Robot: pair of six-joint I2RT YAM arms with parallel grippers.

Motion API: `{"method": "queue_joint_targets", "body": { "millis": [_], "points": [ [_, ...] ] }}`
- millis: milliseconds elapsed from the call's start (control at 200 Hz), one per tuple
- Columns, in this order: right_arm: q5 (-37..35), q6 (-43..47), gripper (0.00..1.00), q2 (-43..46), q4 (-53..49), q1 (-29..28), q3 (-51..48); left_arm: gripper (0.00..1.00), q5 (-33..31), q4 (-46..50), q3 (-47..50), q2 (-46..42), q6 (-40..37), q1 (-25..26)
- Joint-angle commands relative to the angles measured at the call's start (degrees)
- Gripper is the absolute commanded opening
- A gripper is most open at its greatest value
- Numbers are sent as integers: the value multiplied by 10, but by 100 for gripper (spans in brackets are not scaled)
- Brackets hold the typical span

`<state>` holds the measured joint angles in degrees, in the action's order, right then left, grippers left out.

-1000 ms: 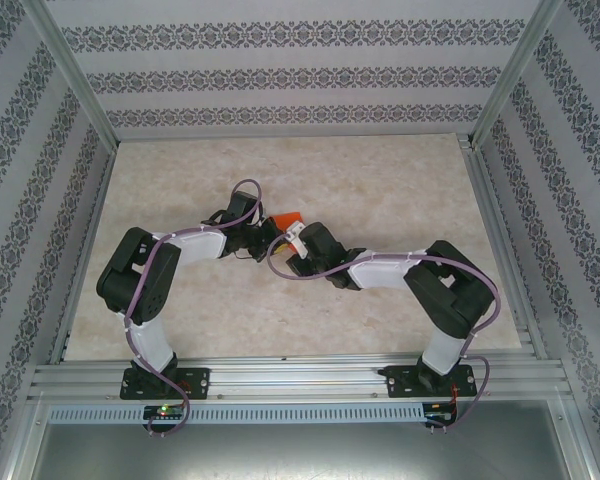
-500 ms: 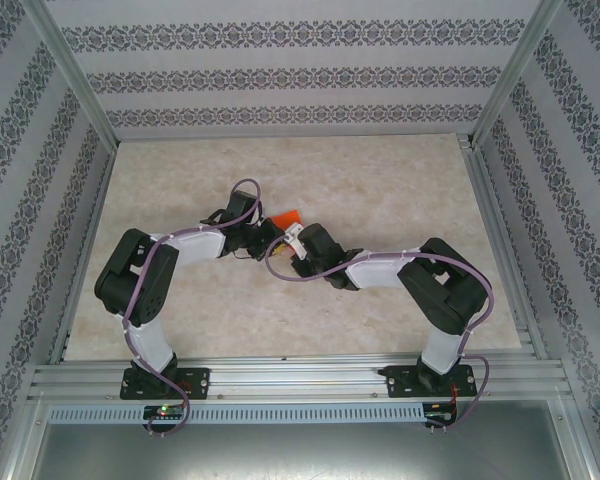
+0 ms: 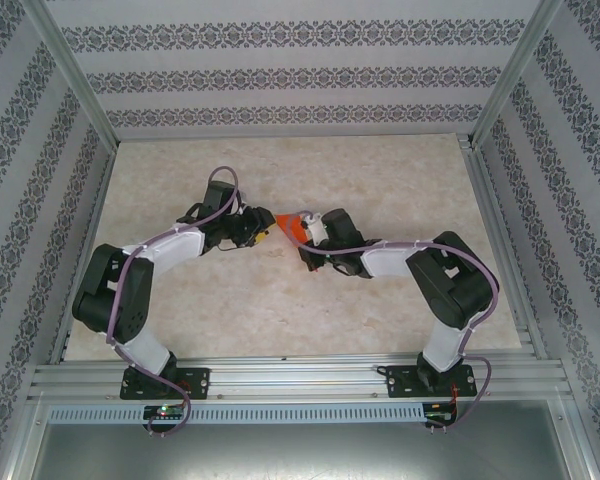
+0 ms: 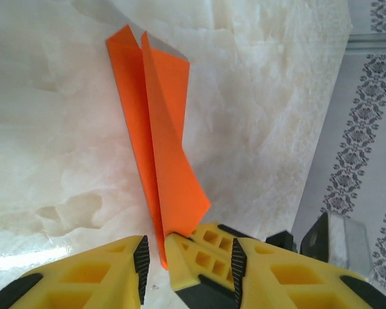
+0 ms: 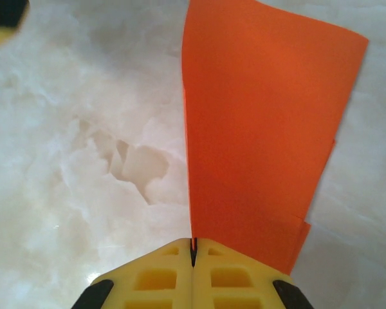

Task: Fold a paper plane with a square sheet of paper (pick it up from the middle)
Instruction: Fold the wing for the fifth time at the center of the table.

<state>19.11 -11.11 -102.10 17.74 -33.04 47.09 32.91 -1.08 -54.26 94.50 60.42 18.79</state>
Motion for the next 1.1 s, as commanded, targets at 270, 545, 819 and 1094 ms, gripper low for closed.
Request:
{"method": "queue_joint_targets", "body": {
  "millis": [270, 545, 819, 1094],
  "points": [
    [196, -168, 0, -50, 121, 58, -6, 34, 64, -173, 19, 81, -4, 39],
    [236, -208, 0, -74, 145, 77, -6, 27, 78, -234, 3, 130, 13, 42],
    [262, -224, 1, -93, 143, 89, 6, 23, 84, -245, -24, 168, 12, 42],
    [259, -210, 7, -101, 108, 91, 19, 22, 77, -235, -31, 177, 6, 42]
  ]
}}
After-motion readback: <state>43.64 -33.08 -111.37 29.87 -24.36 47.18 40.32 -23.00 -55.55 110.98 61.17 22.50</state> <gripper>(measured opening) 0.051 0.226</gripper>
